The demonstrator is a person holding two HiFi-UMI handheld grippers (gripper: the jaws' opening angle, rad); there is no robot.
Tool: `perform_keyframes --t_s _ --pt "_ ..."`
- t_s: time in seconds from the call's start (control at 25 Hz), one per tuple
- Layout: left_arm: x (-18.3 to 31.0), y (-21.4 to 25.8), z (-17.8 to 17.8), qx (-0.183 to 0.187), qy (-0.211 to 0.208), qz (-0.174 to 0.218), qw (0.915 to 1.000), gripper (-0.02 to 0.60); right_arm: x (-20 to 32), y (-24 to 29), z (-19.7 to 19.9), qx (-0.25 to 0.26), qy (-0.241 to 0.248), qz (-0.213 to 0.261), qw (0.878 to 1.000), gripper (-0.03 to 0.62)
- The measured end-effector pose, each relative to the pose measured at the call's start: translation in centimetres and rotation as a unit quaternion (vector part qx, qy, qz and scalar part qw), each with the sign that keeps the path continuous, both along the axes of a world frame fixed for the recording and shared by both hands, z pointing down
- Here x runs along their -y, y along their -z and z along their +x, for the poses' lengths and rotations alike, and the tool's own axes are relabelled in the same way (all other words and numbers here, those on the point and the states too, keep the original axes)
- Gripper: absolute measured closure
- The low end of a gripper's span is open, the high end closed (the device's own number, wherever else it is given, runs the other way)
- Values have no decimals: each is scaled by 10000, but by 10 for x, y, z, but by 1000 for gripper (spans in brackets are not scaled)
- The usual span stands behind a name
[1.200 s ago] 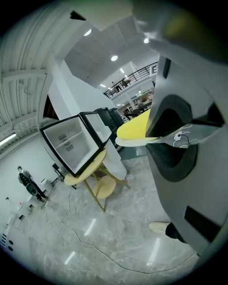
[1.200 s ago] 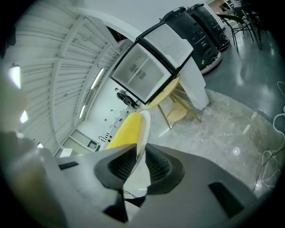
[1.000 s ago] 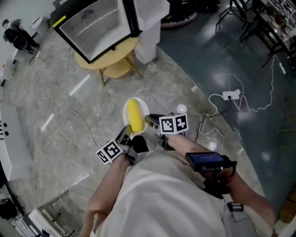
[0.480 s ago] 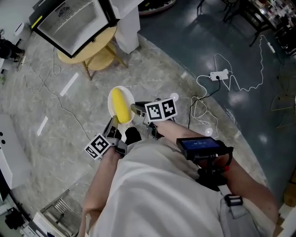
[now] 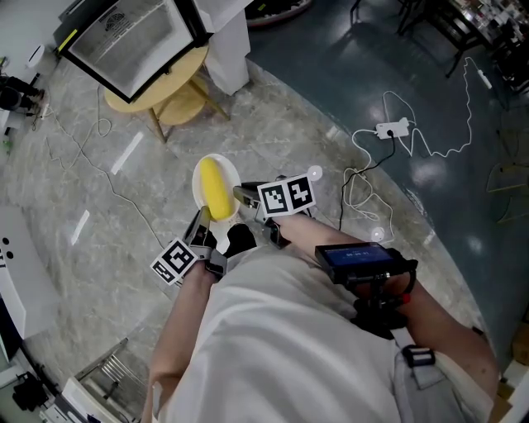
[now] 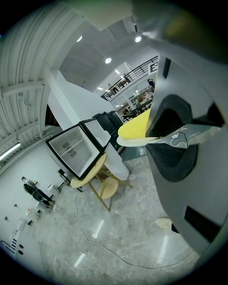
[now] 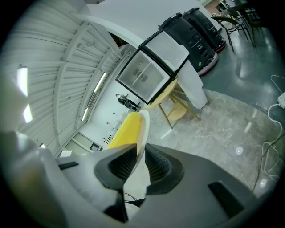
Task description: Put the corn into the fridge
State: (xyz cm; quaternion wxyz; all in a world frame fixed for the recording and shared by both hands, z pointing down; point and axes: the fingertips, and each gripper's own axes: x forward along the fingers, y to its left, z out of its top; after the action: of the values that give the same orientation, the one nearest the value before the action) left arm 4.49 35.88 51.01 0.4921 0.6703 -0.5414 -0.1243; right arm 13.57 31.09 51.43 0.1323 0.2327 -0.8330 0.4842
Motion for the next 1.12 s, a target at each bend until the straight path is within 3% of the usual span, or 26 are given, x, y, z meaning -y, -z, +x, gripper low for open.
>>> perform_keyframes --t_s 1.12 --pt "-2 -9 -14 50 228 -119 9997 534 1 -7 -16 -110 277 5 9996 533"
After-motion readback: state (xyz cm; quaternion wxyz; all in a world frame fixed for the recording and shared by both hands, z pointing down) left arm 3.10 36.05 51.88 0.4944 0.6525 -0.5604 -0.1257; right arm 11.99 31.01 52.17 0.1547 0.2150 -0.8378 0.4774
